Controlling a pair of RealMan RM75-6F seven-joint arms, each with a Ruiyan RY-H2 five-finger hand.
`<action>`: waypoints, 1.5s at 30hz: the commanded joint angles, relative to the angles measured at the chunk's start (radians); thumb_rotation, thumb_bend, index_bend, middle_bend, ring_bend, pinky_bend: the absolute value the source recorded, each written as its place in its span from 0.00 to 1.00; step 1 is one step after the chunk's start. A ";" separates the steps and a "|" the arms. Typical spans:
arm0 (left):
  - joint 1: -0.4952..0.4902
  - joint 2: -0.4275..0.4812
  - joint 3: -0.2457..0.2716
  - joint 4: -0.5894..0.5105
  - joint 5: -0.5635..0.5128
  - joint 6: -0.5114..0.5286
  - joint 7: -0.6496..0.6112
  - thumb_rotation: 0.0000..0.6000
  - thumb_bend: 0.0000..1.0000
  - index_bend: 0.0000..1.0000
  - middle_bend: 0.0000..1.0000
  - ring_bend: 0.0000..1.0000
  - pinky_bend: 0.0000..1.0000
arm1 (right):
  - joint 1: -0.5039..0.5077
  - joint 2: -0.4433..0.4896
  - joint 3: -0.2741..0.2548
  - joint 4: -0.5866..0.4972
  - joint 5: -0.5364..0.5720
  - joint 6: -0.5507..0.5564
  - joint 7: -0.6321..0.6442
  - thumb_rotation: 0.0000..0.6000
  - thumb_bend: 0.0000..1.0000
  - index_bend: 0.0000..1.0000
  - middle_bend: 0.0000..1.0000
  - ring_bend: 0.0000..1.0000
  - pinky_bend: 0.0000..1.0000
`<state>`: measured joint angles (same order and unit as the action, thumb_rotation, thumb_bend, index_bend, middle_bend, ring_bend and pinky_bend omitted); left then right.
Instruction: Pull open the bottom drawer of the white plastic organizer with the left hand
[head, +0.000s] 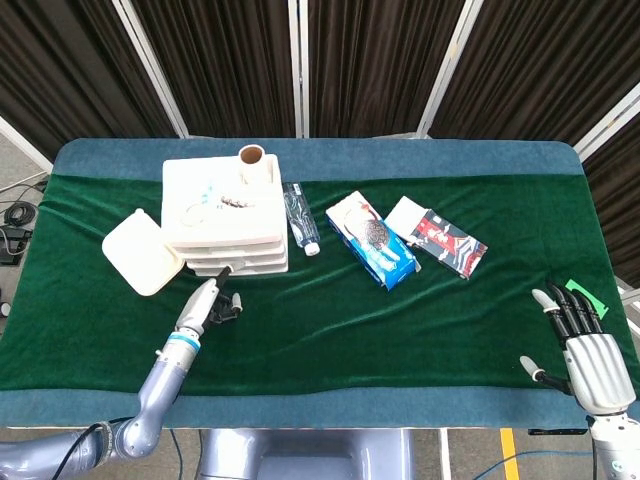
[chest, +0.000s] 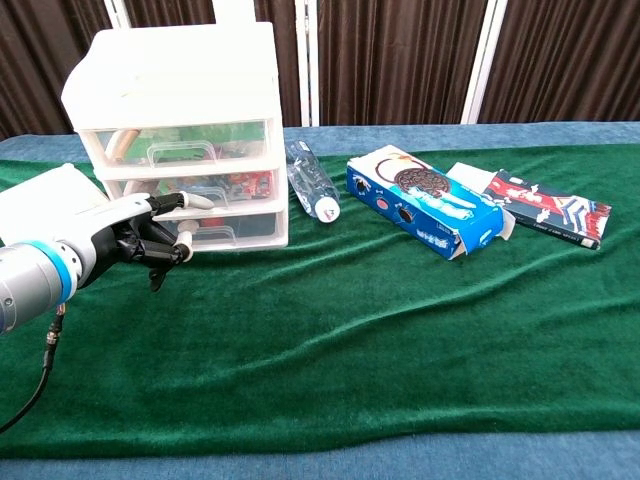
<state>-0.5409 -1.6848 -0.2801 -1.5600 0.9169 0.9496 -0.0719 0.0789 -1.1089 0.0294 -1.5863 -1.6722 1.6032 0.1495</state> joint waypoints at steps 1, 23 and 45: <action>-0.005 -0.008 -0.006 0.019 -0.012 -0.005 -0.008 1.00 0.75 0.11 0.91 0.78 0.67 | 0.000 0.000 0.000 0.000 0.000 -0.001 0.001 1.00 0.09 0.09 0.00 0.00 0.00; -0.048 -0.024 -0.020 0.062 -0.014 -0.057 -0.041 1.00 0.75 0.11 0.91 0.78 0.67 | 0.003 -0.002 0.001 0.003 0.005 -0.009 0.000 1.00 0.09 0.09 0.00 0.00 0.00; -0.045 -0.029 -0.005 0.122 0.100 -0.115 -0.203 1.00 0.75 0.16 0.91 0.78 0.67 | 0.004 -0.006 -0.001 0.004 0.003 -0.014 -0.007 1.00 0.09 0.09 0.00 0.00 0.00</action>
<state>-0.5869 -1.7141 -0.2873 -1.4403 1.0139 0.8365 -0.2708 0.0831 -1.1145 0.0285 -1.5824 -1.6688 1.5892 0.1421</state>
